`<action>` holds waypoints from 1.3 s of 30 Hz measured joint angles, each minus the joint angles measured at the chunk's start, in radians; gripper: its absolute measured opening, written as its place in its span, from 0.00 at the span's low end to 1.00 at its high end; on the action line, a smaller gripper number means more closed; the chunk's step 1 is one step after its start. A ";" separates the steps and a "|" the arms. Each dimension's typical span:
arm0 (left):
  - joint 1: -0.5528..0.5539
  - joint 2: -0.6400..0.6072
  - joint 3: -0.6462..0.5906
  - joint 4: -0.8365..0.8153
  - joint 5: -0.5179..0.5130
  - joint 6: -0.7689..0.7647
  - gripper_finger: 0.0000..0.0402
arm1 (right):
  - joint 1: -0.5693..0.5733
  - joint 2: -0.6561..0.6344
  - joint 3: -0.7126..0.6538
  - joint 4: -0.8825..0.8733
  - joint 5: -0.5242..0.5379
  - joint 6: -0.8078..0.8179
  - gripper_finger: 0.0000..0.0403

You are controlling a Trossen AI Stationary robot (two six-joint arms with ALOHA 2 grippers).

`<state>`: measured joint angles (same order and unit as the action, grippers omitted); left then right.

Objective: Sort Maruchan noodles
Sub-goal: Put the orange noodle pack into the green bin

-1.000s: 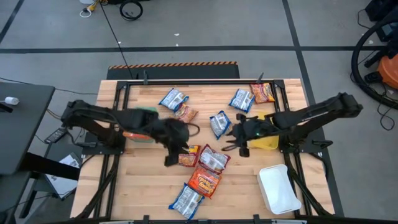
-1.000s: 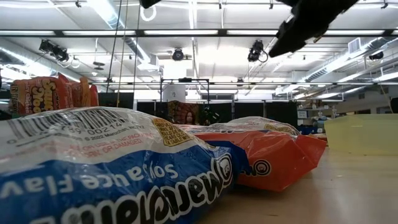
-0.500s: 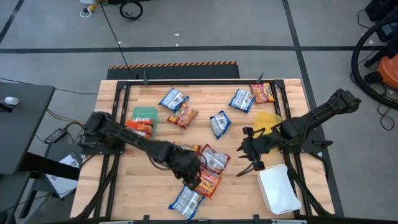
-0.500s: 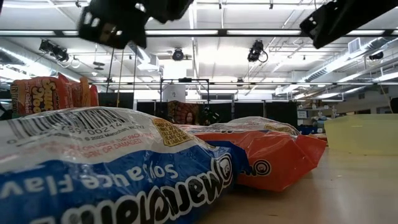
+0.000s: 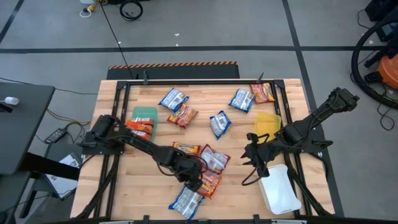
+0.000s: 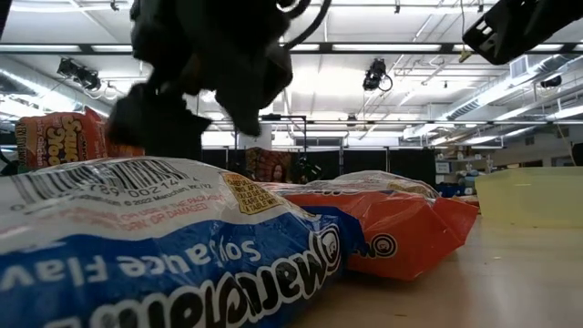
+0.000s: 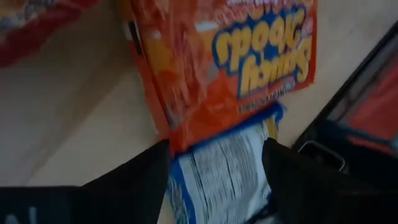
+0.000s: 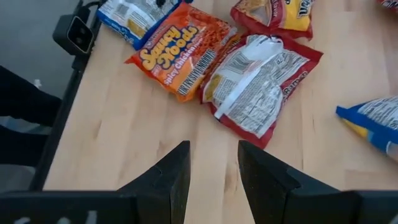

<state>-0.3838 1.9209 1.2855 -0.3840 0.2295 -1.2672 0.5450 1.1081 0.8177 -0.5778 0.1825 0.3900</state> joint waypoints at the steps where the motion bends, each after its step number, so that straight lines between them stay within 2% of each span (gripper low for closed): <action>1: 0.003 -0.003 -0.037 0.093 -0.002 -0.030 0.64 | 0.001 0.001 0.000 -0.003 0.000 0.010 0.35; 3: 0.010 -0.003 -0.102 0.222 -0.028 -0.089 0.64 | 0.001 0.001 0.000 -0.013 0.000 0.035 0.35; 10: 0.033 -0.006 -0.179 0.281 -0.054 -0.092 0.64 | 0.001 0.002 0.000 -0.012 0.000 0.112 0.35; 16: 0.070 -0.010 -0.270 0.542 -0.084 -0.123 0.64 | -0.015 0.002 0.000 -0.007 0.004 0.122 0.35; 20: 0.078 -0.009 -0.311 0.568 -0.125 -0.143 0.62 | -0.032 0.002 0.000 -0.004 0.001 0.142 0.35; 28: 0.048 0.034 -0.310 0.714 -0.118 -0.178 0.52 | -0.060 0.002 0.000 0.001 -0.016 0.143 0.35; 32: 0.031 0.036 -0.310 0.725 -0.149 -0.177 0.47 | -0.073 0.002 0.000 0.000 -0.020 0.142 0.35; 39: 0.017 0.037 -0.311 0.725 -0.197 -0.184 0.23 | -0.084 0.002 0.000 0.000 -0.027 0.113 0.35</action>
<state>-0.3667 1.9583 0.9749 0.3411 0.0326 -1.4514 0.4606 1.1103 0.8177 -0.5781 0.1555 0.5028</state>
